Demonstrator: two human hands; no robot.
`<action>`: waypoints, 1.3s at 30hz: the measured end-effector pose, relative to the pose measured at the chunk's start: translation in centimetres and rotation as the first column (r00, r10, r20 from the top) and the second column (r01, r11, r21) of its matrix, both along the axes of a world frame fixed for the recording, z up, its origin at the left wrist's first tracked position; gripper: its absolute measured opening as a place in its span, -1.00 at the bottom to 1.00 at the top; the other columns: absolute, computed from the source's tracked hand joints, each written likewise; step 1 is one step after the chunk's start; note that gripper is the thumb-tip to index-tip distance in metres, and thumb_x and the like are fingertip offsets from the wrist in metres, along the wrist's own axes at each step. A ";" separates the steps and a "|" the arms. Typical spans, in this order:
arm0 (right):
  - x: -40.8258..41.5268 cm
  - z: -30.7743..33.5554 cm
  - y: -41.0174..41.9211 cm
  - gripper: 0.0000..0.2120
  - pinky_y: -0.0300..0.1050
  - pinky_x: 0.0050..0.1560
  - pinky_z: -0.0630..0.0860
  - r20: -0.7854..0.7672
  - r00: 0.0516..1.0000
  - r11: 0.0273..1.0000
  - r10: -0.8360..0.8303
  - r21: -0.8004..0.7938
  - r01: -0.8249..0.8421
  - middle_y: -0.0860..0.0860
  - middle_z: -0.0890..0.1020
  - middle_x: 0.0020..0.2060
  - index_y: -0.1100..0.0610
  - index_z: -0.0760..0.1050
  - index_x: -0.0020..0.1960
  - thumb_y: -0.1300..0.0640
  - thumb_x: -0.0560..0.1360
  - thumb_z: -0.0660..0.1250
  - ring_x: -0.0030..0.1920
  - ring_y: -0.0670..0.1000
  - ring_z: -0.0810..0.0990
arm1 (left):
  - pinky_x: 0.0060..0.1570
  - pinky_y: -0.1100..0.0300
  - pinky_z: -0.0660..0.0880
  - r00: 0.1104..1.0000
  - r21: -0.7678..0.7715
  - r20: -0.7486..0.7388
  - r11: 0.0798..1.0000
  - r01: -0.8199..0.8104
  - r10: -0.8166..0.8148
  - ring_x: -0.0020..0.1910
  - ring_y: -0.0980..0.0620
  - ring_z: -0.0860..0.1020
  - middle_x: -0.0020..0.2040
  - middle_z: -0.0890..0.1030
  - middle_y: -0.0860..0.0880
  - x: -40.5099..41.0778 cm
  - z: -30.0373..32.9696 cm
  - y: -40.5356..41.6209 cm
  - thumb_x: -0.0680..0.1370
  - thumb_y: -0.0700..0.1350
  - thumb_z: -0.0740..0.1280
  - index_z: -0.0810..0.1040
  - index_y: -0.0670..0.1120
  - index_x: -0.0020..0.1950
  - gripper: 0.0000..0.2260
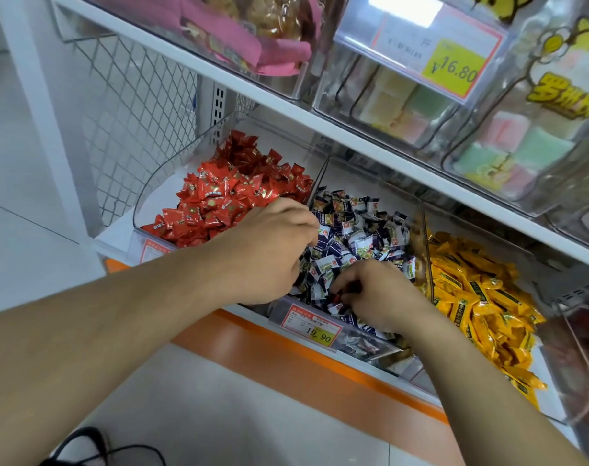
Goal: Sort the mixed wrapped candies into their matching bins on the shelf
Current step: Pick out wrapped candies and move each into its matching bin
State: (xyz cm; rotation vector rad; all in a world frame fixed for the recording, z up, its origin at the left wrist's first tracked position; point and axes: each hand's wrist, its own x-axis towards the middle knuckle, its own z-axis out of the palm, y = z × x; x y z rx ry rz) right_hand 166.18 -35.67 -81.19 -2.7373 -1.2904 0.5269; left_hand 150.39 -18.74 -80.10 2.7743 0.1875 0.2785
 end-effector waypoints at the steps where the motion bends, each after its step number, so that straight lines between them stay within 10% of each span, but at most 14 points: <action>1: 0.1 -0.1 0.0 -0.72 -0.04 0.14 0.64 -0.005 1.000 1.000 0.004 0.003 -0.004 -0.20 0.71 -0.05 -0.10 0.72 0.03 0.25 0.53 0.38 0.00 -0.14 0.65 | 0.51 0.01 0.20 1.000 -0.001 -0.001 1.000 0.000 0.000 0.54 0.15 0.06 0.51 0.30 0.20 0.0 0.0 0.0 0.64 -0.15 0.26 0.46 0.05 0.43 -0.64; 19: 0.2 0.2 -0.3 -0.72 -0.23 -0.05 0.61 -0.078 0.997 1.000 0.018 0.017 -0.017 -0.18 0.71 -0.19 -0.08 0.65 -0.12 0.31 0.51 0.42 -0.13 -0.28 0.64 | 0.50 0.02 0.19 1.000 0.006 -0.005 1.000 0.004 -0.004 0.53 0.14 0.07 0.49 0.33 0.21 0.0 0.1 0.0 0.63 -0.16 0.26 0.49 0.05 0.38 -0.68; 27: -0.4 2.0 -0.7 -0.80 -0.12 -0.35 0.57 -0.165 0.983 0.903 -0.081 0.405 0.142 -0.09 0.69 -0.23 -0.09 0.64 -0.08 0.19 0.59 0.37 -0.37 -0.10 0.59 | 0.50 0.07 0.09 0.999 0.010 0.041 1.000 0.004 -0.004 0.53 0.18 0.08 0.50 0.32 0.21 0.1 0.1 0.0 0.64 -0.08 0.32 0.47 0.10 0.41 -0.66; 30: -1.1 3.2 -0.6 -0.91 0.04 -0.11 0.61 -0.400 0.912 0.792 -0.095 0.525 0.313 0.11 0.70 -0.19 0.03 0.62 0.00 0.21 0.56 0.46 -0.23 0.10 0.65 | 0.51 0.12 0.08 0.992 -0.027 0.124 1.000 0.002 0.001 0.52 0.21 0.18 0.49 0.38 0.20 0.1 0.6 -0.3 0.61 0.08 0.39 0.47 0.11 0.44 -0.60; 39: -2.7 5.1 -0.3 -0.84 0.08 0.05 0.63 -0.756 0.635 0.607 0.159 0.583 0.541 0.21 0.72 0.02 0.28 0.60 0.10 0.23 0.56 0.42 0.02 0.18 0.70 | -0.16 0.45 0.52 0.936 -0.382 0.278 0.918 -0.101 0.219 -0.14 0.37 0.58 -0.17 0.64 0.24 -1.0 4.4 -0.2 0.52 0.02 0.51 0.65 0.16 0.00 -0.90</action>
